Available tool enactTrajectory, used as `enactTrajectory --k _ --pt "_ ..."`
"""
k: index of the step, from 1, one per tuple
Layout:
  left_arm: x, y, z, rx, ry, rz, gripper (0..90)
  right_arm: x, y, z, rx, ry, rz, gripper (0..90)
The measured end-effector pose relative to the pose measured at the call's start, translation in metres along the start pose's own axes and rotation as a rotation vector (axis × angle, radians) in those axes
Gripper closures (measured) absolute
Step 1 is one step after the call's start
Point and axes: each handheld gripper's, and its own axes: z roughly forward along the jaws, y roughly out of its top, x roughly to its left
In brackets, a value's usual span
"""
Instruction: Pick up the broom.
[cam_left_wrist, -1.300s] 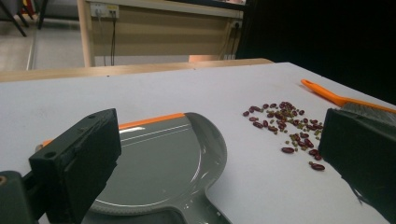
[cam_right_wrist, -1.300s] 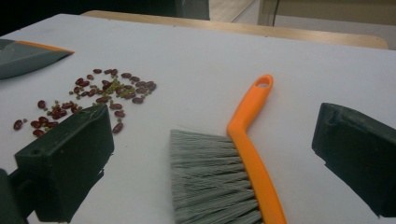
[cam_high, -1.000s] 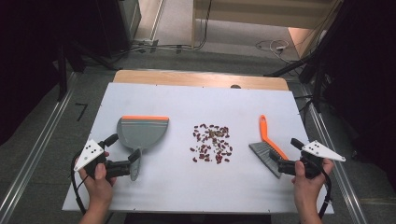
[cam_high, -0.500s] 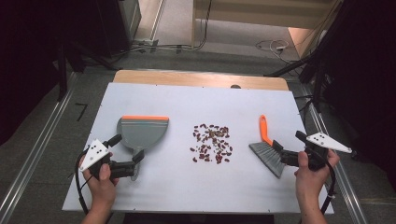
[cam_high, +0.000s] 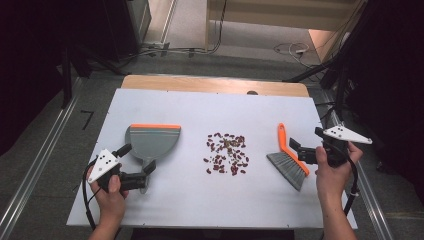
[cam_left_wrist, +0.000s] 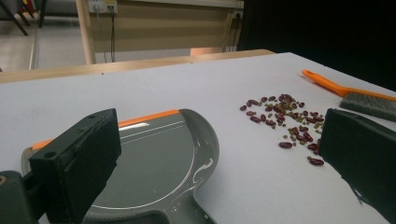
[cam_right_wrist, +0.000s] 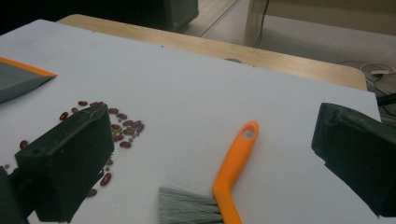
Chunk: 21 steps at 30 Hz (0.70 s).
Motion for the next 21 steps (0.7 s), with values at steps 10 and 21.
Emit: enactTrajectory --k 10,21 --pt "0.000 0.000 0.001 0.002 0.003 -0.001 0.0 -0.002 0.026 0.019 0.022 -0.012 -0.019 0.0" --pt "0.001 0.000 0.001 0.004 0.004 -0.001 0.0 -0.007 0.022 0.052 0.119 0.042 0.014 3.4"
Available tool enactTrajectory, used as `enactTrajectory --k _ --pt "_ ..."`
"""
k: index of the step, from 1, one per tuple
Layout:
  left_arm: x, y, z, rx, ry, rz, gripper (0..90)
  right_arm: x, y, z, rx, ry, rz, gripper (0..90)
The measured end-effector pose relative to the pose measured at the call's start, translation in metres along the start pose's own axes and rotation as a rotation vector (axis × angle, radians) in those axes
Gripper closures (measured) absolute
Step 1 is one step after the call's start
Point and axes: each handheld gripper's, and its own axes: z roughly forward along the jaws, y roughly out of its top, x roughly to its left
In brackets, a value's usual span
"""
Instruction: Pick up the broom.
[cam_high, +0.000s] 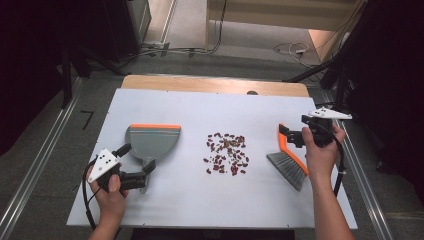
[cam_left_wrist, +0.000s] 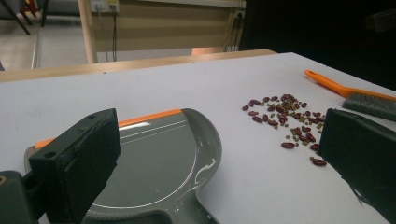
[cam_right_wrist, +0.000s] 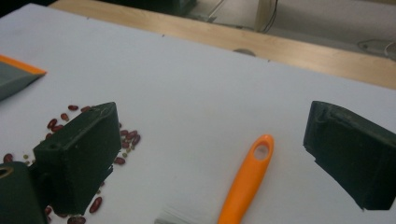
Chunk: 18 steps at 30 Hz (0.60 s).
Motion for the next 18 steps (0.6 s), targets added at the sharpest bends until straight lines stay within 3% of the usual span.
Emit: enactTrajectory --k 1,5,7,9,13,18 --pt "0.000 0.000 0.000 0.002 -0.004 0.003 0.0 -0.001 -0.003 0.006 0.034 -0.006 -0.005 3.8" --pt "-0.002 -0.001 0.001 0.009 -0.011 0.009 0.0 -0.004 -0.007 0.013 0.078 -0.009 0.012 4.4" --pt "-0.001 0.000 0.000 0.008 -0.012 0.010 0.0 -0.010 -0.013 0.019 0.108 0.034 0.061 23.0" --pt "-0.001 0.000 -0.001 0.007 -0.011 0.006 0.0 -0.014 -0.016 0.022 0.130 0.061 0.089 31.9" --pt "-0.001 0.000 -0.001 0.007 -0.011 0.007 0.0 -0.019 -0.023 0.031 0.220 -0.034 0.108 44.5" --pt "-0.002 -0.001 0.001 0.012 -0.013 0.006 0.0 -0.023 -0.031 0.038 0.296 -0.047 0.123 51.1"
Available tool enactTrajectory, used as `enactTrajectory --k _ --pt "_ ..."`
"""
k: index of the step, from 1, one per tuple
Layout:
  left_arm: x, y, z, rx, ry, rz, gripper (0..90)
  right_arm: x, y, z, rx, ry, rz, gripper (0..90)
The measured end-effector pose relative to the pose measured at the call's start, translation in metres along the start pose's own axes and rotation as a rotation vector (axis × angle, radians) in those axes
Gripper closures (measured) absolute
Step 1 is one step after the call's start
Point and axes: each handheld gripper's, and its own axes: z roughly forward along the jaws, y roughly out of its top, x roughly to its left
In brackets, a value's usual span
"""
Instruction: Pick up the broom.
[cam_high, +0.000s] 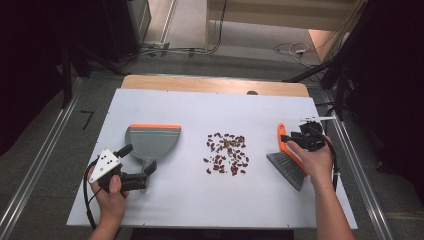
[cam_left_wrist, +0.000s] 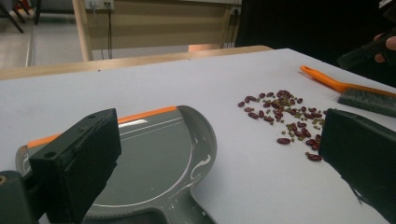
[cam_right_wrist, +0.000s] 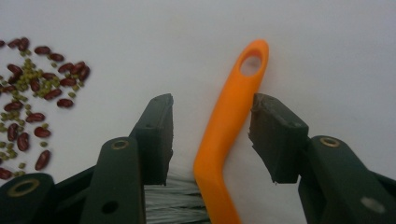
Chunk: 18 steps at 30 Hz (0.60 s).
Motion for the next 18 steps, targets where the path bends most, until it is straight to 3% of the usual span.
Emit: enactTrajectory --k 4,9,12,15,18 --pt "-0.002 -0.002 0.002 0.006 0.007 -0.001 0.0 0.000 -0.006 0.009 0.081 -0.063 -0.029 58.4" --pt "-0.005 -0.004 0.003 0.018 0.013 -0.007 0.0 -0.001 -0.009 0.014 0.101 -0.022 0.040 59.4" --pt "-0.006 -0.007 0.003 0.022 0.017 -0.015 0.0 0.005 -0.010 0.015 0.109 0.004 0.013 58.6" --pt "-0.008 -0.009 0.006 0.029 0.019 -0.010 0.0 0.012 -0.014 0.023 0.142 -0.075 -0.019 57.7" --pt "-0.010 -0.010 0.009 0.036 0.007 0.009 0.0 0.017 -0.019 0.026 0.121 -0.124 -0.039 59.4"
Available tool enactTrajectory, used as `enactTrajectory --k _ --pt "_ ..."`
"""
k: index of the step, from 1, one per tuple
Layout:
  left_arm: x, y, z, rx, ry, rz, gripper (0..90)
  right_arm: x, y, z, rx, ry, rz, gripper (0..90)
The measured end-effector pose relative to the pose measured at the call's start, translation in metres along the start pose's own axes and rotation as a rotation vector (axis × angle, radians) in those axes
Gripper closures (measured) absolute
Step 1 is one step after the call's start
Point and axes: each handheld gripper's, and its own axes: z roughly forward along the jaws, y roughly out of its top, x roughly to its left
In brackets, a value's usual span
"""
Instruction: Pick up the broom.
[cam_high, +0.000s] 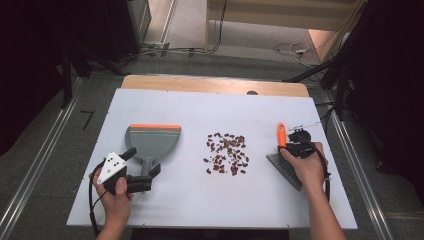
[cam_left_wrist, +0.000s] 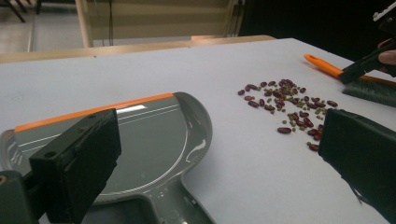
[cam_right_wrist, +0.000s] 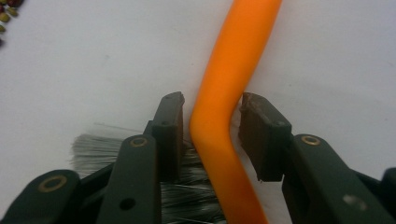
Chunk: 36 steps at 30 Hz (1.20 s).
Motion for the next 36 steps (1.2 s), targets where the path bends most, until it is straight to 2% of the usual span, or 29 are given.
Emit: enactTrajectory --k 2,7,11,12,21,24,27,28,29,31,36 --pt "-0.002 -0.001 0.002 0.003 -0.007 0.009 0.0 0.003 -0.001 0.000 -0.003 -0.016 0.019 59.9" --pt "-0.003 -0.002 0.002 0.012 -0.005 0.017 0.0 0.000 -0.002 0.001 -0.013 -0.005 0.065 62.8" --pt "-0.001 -0.003 0.001 0.017 0.001 0.010 0.0 0.001 -0.003 0.002 -0.019 -0.017 0.090 65.3" --pt "0.000 -0.004 0.001 0.023 0.005 0.003 0.0 0.000 -0.001 0.001 -0.006 -0.014 0.098 65.8" --pt "0.000 0.002 -0.002 0.001 0.015 -0.004 0.0 -0.003 0.000 0.001 0.000 0.009 0.084 66.4" --pt "0.001 0.004 -0.002 -0.007 0.005 -0.003 0.0 -0.004 -0.001 0.001 -0.006 0.019 0.088 66.4" --pt "0.001 0.005 -0.001 -0.011 -0.011 0.004 0.0 -0.003 -0.002 0.001 -0.019 0.014 0.083 66.5" --pt "0.001 0.006 -0.001 -0.012 -0.014 0.005 0.0 -0.004 -0.004 0.001 -0.031 0.017 0.085 66.4" --pt "0.001 0.007 -0.001 -0.021 -0.019 0.002 0.0 -0.007 -0.007 0.000 -0.055 0.045 0.104 66.3" --pt "0.001 0.007 -0.001 -0.025 -0.021 -0.003 0.0 -0.008 -0.009 -0.001 -0.074 0.064 0.106 66.3" --pt "-0.003 0.009 0.000 -0.021 -0.031 0.026 0.0 -0.007 -0.017 -0.008 -0.154 0.067 0.105 66.4"
